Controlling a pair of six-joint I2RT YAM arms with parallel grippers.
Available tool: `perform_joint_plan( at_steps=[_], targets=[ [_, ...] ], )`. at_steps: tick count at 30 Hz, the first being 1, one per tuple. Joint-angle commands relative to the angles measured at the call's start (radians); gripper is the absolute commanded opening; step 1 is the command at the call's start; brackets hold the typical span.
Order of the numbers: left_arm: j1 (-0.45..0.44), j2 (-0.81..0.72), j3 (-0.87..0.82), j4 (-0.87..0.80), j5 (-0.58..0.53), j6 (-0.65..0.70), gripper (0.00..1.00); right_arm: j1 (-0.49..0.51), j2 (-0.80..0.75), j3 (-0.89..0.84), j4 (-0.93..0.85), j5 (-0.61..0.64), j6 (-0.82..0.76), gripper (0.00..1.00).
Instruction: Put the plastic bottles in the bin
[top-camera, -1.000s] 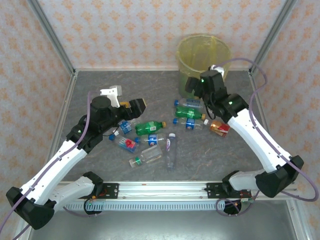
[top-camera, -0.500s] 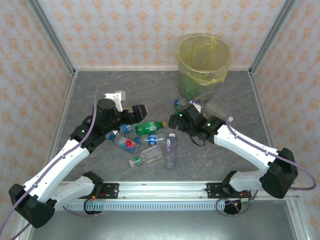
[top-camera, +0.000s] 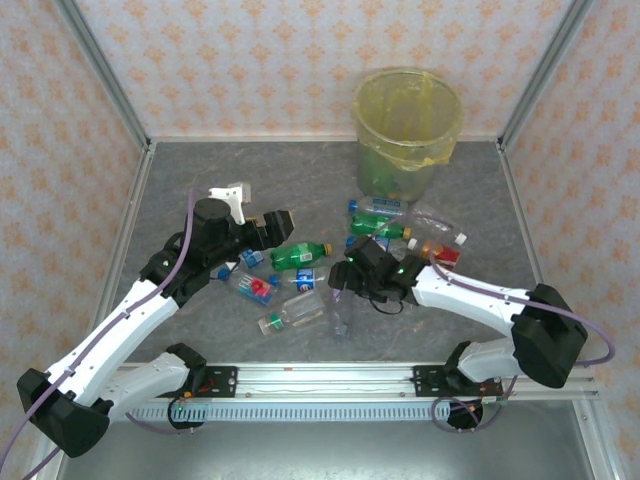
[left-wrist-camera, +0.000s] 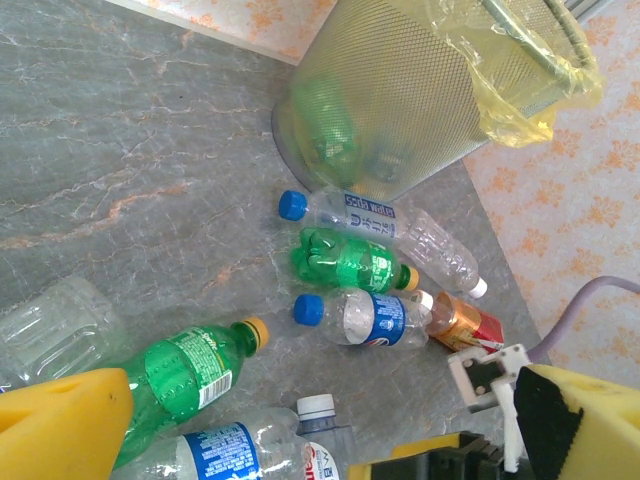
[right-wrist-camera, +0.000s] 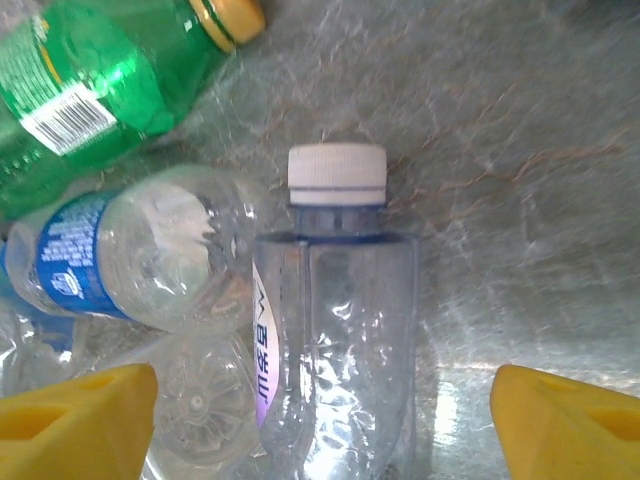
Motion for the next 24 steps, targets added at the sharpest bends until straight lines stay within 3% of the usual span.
perform_joint_plan(
  at_steps=[1,11,24],
  targets=[
    [-0.007,-0.023,-0.015,-0.028,0.002,0.015,0.99,0.015,0.035,-0.009,0.036,-0.042,0.011,0.85],
    [-0.006,-0.044,-0.012,-0.049,-0.013,0.012,0.99,0.023,0.111,-0.048,0.079,-0.092,0.006,0.79],
    [-0.006,-0.052,-0.01,-0.06,-0.021,0.011,0.99,0.025,0.199,-0.046,0.086,-0.055,0.006,0.75]
  ],
)
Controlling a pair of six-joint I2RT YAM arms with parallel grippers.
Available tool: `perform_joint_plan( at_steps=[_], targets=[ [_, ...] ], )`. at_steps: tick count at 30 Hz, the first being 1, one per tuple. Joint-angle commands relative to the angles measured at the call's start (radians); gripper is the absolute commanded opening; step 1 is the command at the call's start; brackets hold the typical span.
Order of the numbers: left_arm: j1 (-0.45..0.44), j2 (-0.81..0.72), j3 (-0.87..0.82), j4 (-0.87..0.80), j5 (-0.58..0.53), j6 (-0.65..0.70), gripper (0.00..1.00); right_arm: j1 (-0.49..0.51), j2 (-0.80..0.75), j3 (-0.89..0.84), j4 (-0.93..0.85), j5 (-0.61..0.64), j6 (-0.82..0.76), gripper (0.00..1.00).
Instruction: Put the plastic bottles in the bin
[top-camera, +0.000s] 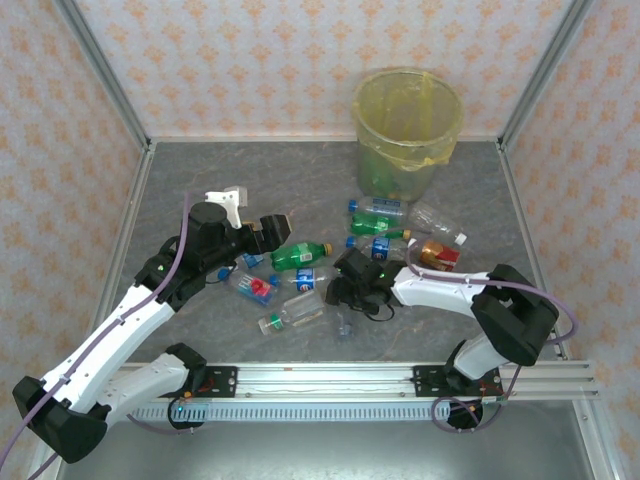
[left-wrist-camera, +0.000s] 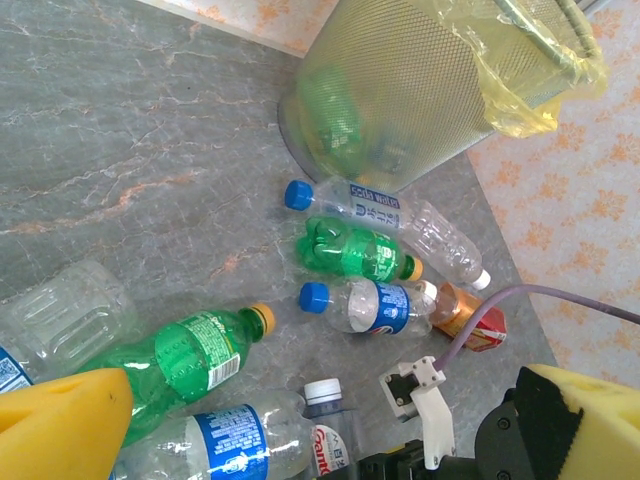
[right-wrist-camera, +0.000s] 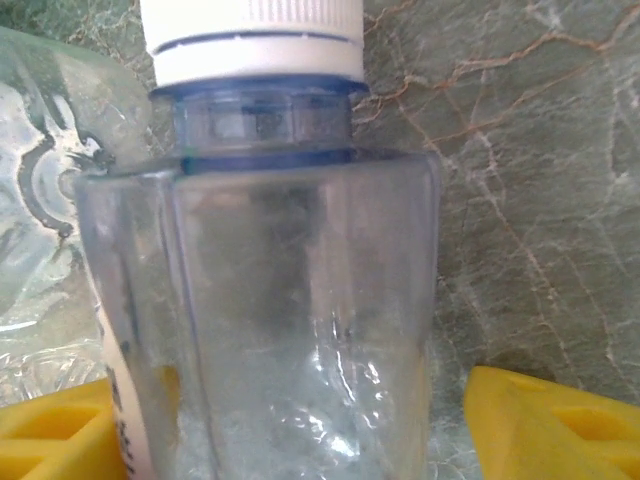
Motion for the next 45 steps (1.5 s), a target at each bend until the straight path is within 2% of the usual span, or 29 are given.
perform_joint_plan(
  at_steps=[1,5,8,15,22,25,34,38,45],
  targets=[
    [-0.007,-0.013,0.0,-0.017,-0.019,0.012,0.99,0.006,0.032,-0.007,0.009,0.029,0.006,0.74],
    [-0.007,0.0,0.013,-0.015,-0.014,0.008,0.99,0.006,0.034,0.001,0.001,0.047,0.008,0.69],
    [-0.007,0.006,0.013,-0.001,-0.004,-0.002,0.99,0.006,0.013,0.009,-0.022,0.091,0.016,0.61],
    [-0.006,0.025,0.004,0.041,0.013,-0.007,0.99,0.006,-0.053,0.029,-0.061,0.148,0.027,0.59],
    [-0.007,0.056,0.016,0.088,0.038,-0.038,0.99,-0.013,-0.123,0.122,-0.151,0.23,0.014,0.59],
    [-0.007,0.071,0.025,0.103,0.04,-0.038,0.99,-0.046,-0.162,0.182,-0.198,0.281,-0.007,0.58],
    [-0.007,0.075,0.043,0.162,-0.007,-0.048,0.99,-0.136,-0.273,0.385,-0.267,0.552,-0.134,0.56],
    [-0.006,0.088,0.064,0.169,-0.003,-0.046,0.99,-0.18,-0.273,0.49,-0.267,0.635,-0.208,0.56],
    [-0.006,0.081,0.078,0.178,-0.001,-0.043,0.99,-0.277,-0.236,0.643,-0.208,0.71,-0.331,0.56]
  ],
)
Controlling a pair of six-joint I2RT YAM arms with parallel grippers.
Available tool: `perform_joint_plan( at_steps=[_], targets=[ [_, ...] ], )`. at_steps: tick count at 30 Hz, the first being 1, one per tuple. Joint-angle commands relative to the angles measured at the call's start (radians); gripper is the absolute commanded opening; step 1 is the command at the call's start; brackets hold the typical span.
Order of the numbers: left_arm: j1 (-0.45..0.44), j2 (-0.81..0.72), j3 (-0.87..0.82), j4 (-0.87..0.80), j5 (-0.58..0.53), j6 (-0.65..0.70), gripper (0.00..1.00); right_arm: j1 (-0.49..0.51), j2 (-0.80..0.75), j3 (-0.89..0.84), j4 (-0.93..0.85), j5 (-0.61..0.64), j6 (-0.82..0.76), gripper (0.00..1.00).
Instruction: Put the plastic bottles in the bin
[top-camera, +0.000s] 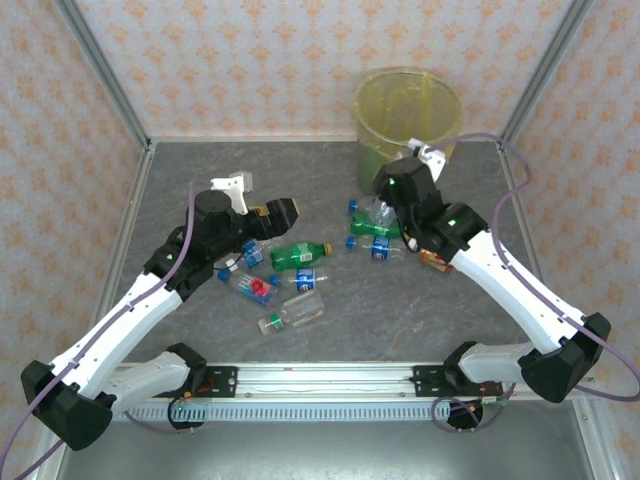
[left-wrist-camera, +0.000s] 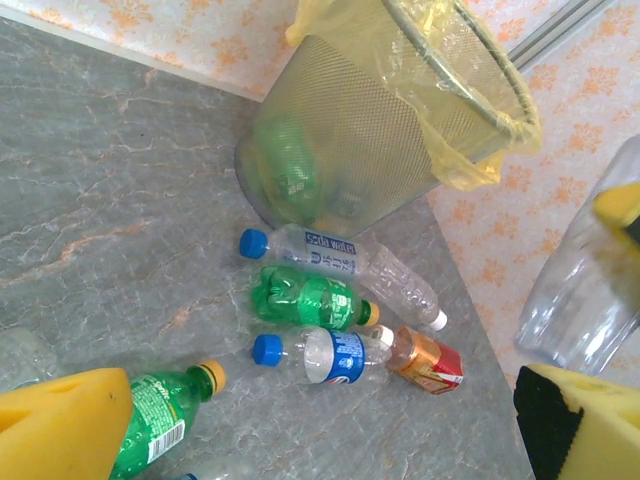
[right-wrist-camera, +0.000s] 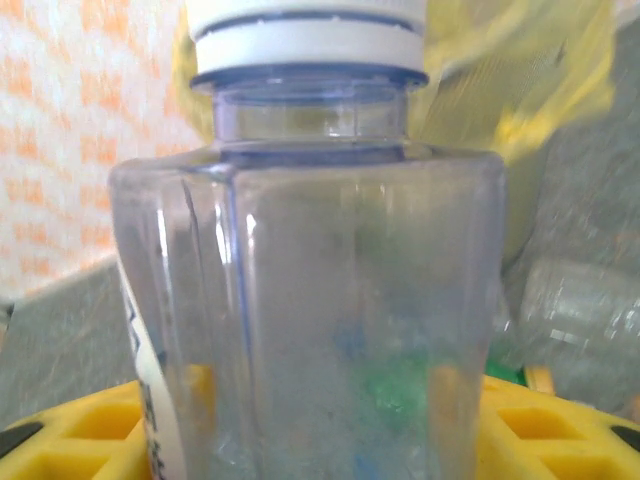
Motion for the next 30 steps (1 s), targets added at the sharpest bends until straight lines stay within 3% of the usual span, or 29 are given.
perform_joint_plan(
  at_steps=[1,14,30],
  targets=[
    [-0.006,-0.004,0.035,0.034,-0.018,-0.007,0.99,-0.043,0.03,0.075,0.034,0.116,-0.098,0.56],
    [-0.006,-0.06,0.038,-0.01,-0.018,0.003,0.99,-0.228,0.317,0.395,0.193,0.153,-0.269,0.57],
    [-0.006,-0.122,0.043,-0.067,-0.067,0.007,0.99,-0.329,0.69,0.797,0.115,0.1,-0.318,0.57]
  ],
)
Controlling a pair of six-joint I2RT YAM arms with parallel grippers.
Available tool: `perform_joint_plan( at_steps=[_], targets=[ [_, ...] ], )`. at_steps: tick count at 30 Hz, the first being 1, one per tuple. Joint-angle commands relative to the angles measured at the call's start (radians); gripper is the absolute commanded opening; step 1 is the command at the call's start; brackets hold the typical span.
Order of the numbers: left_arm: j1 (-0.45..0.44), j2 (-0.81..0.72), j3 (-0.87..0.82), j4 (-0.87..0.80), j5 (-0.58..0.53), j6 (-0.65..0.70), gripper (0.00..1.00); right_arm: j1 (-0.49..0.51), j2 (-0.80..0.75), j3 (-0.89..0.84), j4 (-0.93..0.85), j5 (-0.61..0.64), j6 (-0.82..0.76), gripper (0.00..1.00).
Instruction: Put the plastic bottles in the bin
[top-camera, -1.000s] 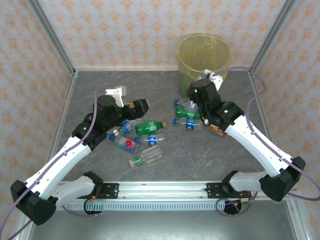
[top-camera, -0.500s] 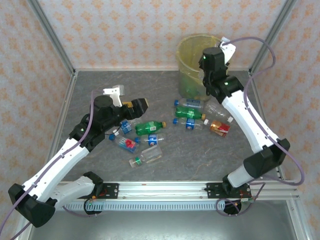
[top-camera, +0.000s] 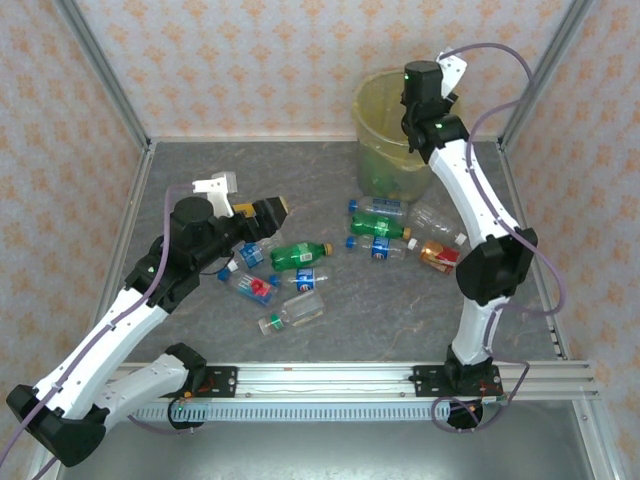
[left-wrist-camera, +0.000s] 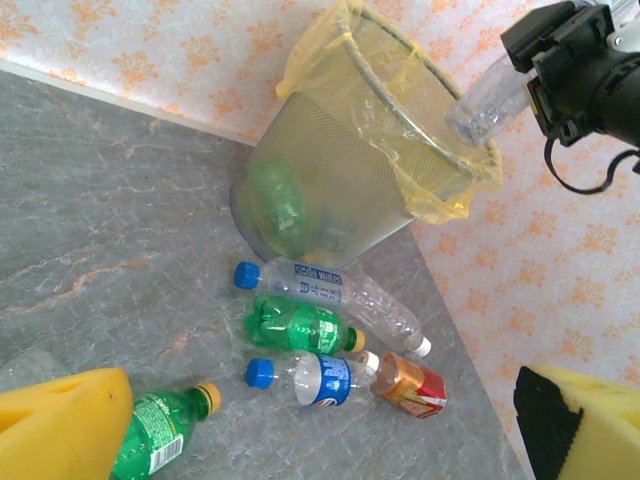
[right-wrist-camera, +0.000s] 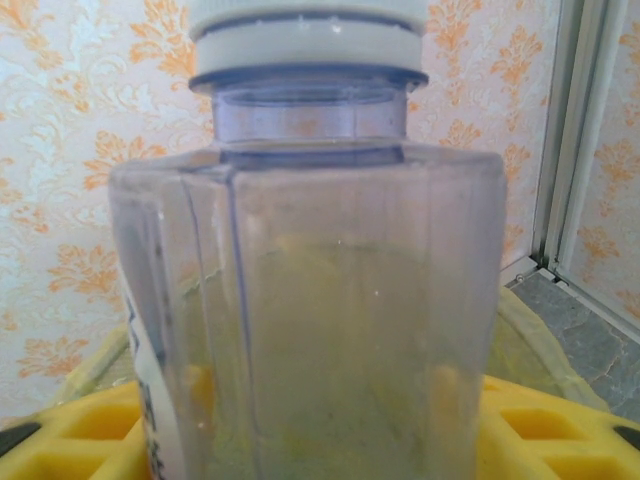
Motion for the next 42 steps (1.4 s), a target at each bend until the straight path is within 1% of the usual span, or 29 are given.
perform_joint_plan(
  at_steps=[1,4,7,9,10,12,13,14,15,19,25,30,37,41,42],
  targets=[
    [-0.007,-0.015,0.035,-0.024,-0.023,0.005,0.99,-0.002,0.051,0.103,-0.054,-0.001,-0.025,0.57],
    [-0.006,-0.015,0.039,-0.032,-0.031,0.008,0.99,-0.002,0.08,0.158,-0.079,-0.011,-0.023,0.57],
    [-0.007,-0.015,0.041,-0.035,-0.032,0.012,0.99,-0.002,0.079,0.161,-0.079,-0.023,-0.026,0.57],
    [-0.006,-0.016,0.039,-0.037,-0.033,0.011,0.99,-0.002,0.077,0.161,-0.082,-0.033,-0.027,0.62],
    [-0.006,-0.015,0.037,-0.035,-0.033,0.012,0.99,-0.002,0.073,0.162,-0.084,-0.04,-0.027,0.68],
    [-0.006,-0.013,0.035,-0.032,-0.034,0.011,0.99,-0.002,0.065,0.161,-0.092,-0.058,-0.021,0.82],
    [-0.006,-0.013,0.035,-0.033,-0.033,0.011,0.99,-0.002,0.06,0.16,-0.096,-0.069,-0.021,0.87],
    [-0.006,-0.012,0.034,-0.031,-0.032,0.013,0.99,-0.002,0.053,0.159,-0.098,-0.077,-0.021,0.98],
    [-0.006,-0.01,0.032,-0.031,-0.034,0.013,0.99,-0.002,0.048,0.159,-0.101,-0.081,-0.02,1.0],
    [-0.007,-0.006,0.027,-0.032,-0.037,0.013,0.99,0.001,0.004,0.136,-0.11,-0.097,-0.01,1.0],
    [-0.007,-0.003,-0.007,-0.053,-0.064,0.016,0.99,0.021,-0.104,0.011,-0.093,-0.135,0.005,1.0],
    [-0.007,0.0,-0.051,-0.078,-0.071,0.016,0.99,0.055,-0.221,-0.153,-0.06,-0.18,0.022,1.0],
    [-0.006,0.0,-0.135,-0.135,-0.048,0.016,0.99,0.118,-0.395,-0.411,-0.009,-0.221,0.064,1.0],
    [-0.008,-0.004,-0.216,-0.149,-0.015,0.017,0.95,0.148,-0.488,-0.538,0.003,-0.236,0.113,1.0],
    [-0.01,-0.004,-0.239,-0.15,-0.001,0.016,0.92,0.155,-0.511,-0.57,0.008,-0.245,0.126,1.0]
  ],
)
